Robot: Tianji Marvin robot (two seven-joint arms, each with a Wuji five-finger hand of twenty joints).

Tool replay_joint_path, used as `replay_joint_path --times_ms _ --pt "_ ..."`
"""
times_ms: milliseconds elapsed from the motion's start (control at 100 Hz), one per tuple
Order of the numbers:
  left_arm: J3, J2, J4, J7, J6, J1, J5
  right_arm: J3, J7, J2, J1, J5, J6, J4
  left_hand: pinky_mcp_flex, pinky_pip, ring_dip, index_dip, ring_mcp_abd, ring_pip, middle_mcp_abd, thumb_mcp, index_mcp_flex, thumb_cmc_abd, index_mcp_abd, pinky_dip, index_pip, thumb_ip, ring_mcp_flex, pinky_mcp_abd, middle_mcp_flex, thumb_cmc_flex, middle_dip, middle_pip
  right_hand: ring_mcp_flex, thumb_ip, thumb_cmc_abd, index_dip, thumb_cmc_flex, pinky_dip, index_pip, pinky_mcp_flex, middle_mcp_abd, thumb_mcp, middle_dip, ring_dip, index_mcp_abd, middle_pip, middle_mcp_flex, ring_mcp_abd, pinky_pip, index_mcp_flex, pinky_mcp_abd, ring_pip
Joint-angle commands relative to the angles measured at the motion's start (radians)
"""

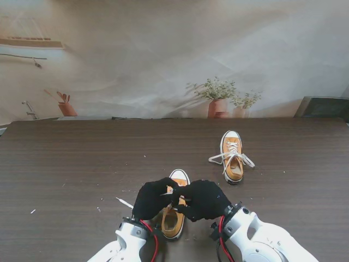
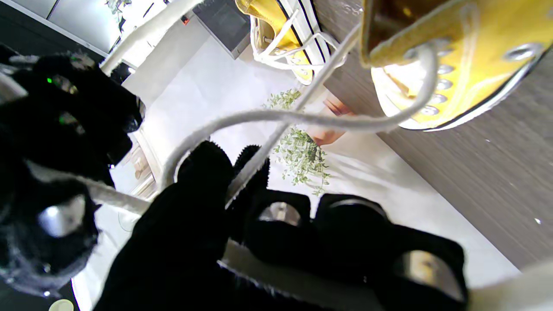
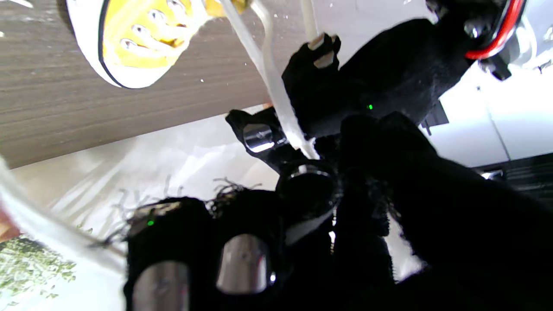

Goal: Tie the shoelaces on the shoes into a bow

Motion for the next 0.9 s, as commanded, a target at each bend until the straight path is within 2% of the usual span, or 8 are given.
replay_joint_path --times_ms 0,180,340,430,480,580,790,890 --pt "-0.004 -0.001 -0.014 -0.011 0.007 0.005 -0.004 0.011 0.010 0.017 -0.005 -0.048 -0.017 0.012 0.020 0.096 0.026 0.011 -0.001 0.000 0.019 -0.012 -0.014 0.025 -0.057 -0.013 0.014 0.006 0.045 -0.005 0.023 0.027 -0.002 0.030 0.030 -0.011 -0.015 -0.035 -0.053 0.015 -0.001 0.037 -0.015 0.031 0.006 0.016 -0.040 0.014 0.037 -0.034 0.288 0.042 -0.048 0.068" --pt "-0.006 0.001 -0.013 -0.018 0.001 0.006 -0.007 0.026 -0.037 0.032 -0.009 -0.211 -0.039 0.032 0.020 0.095 0.026 0.009 0.001 -0.001 0.018 -0.014 -0.015 0.027 -0.056 -0.015 0.018 0.006 0.045 -0.001 0.022 0.028 -0.001 0.030 0.032 -0.020 0.011 -0.127 -0.143 -0.036 -0.032 0.033 -0.017 0.015 0.019 -0.008 -0.047 0.000 -0.018 -0.045 0.288 0.065 -0.069 0.030" --pt "-0.008 0.001 -0.014 -0.021 -0.002 0.008 -0.008 0.008 -0.142 0.049 -0.007 -0.397 0.041 0.048 0.020 0.094 0.027 0.006 0.001 -0.001 0.017 -0.016 -0.017 0.028 -0.052 -0.016 0.020 0.007 0.045 0.002 0.021 0.029 0.000 0.030 0.033 -0.011 0.041 -0.200 -0.147 -0.115 -0.125 0.022 -0.028 0.031 0.034 -0.056 -0.007 -0.012 -0.116 -0.041 0.250 0.025 -0.061 -0.031" --pt "-0.010 0.003 -0.016 -0.026 -0.005 0.010 -0.008 -0.011 -0.190 0.057 -0.003 -0.481 0.120 0.058 0.020 0.094 0.027 0.006 0.002 -0.002 0.017 -0.017 -0.016 0.029 -0.054 -0.016 0.021 0.007 0.045 0.002 0.021 0.030 0.000 0.029 0.033 0.045 0.096 -0.212 -0.151 -0.153 -0.288 0.013 -0.029 0.049 0.042 -0.114 0.050 -0.019 -0.198 -0.026 0.183 -0.033 -0.023 -0.088" --pt "-0.011 0.003 -0.016 -0.028 -0.007 0.010 -0.008 -0.021 -0.201 0.061 -0.003 -0.513 0.163 0.061 0.020 0.094 0.027 0.006 0.002 -0.002 0.017 -0.018 -0.017 0.029 -0.052 -0.016 0.021 0.007 0.045 0.003 0.021 0.030 0.001 0.029 0.032 0.140 0.139 -0.118 -0.169 -0.167 -0.387 0.007 -0.029 0.054 0.042 -0.153 0.091 -0.026 -0.252 -0.020 0.142 -0.081 -0.006 -0.121" --pt "-0.013 0.004 -0.017 -0.031 -0.011 0.012 -0.009 -0.042 -0.219 0.062 0.003 -0.542 0.237 0.074 0.020 0.095 0.027 0.006 0.003 -0.003 0.017 -0.019 -0.016 0.030 -0.053 -0.017 0.023 0.007 0.045 0.003 0.021 0.030 0.001 0.029 0.033 0.139 0.167 -0.092 -0.170 -0.201 -0.432 -0.015 -0.014 0.038 0.030 -0.218 0.132 -0.043 -0.360 0.005 0.045 -0.218 0.049 -0.213" --pt "-0.019 0.007 -0.022 -0.041 -0.019 0.019 -0.008 -0.091 -0.240 0.047 0.025 -0.477 0.320 0.112 0.020 0.095 0.028 0.005 0.003 -0.003 0.016 -0.021 -0.018 0.033 -0.054 -0.017 0.023 0.007 0.045 0.003 0.020 0.031 0.002 0.029 -0.197 0.163 0.219 -0.084 -0.241 -0.105 -0.447 -0.336 0.041 -0.024 -0.047 -0.260 0.147 -0.116 -0.625 0.058 -0.132 -0.479 0.070 -0.381" --pt "-0.024 0.009 -0.026 -0.046 -0.023 0.025 -0.007 -0.115 -0.278 0.038 0.044 -0.435 0.335 0.143 0.020 0.095 0.028 0.005 0.003 -0.003 0.015 -0.022 -0.018 0.032 -0.055 -0.017 0.024 0.007 0.045 0.003 0.020 0.031 0.002 0.029 -0.368 0.164 0.216 -0.094 -0.264 -0.141 -0.441 -0.593 0.092 -0.030 -0.186 -0.318 0.117 -0.285 -0.756 0.111 -0.395 -0.576 0.124 -0.642"
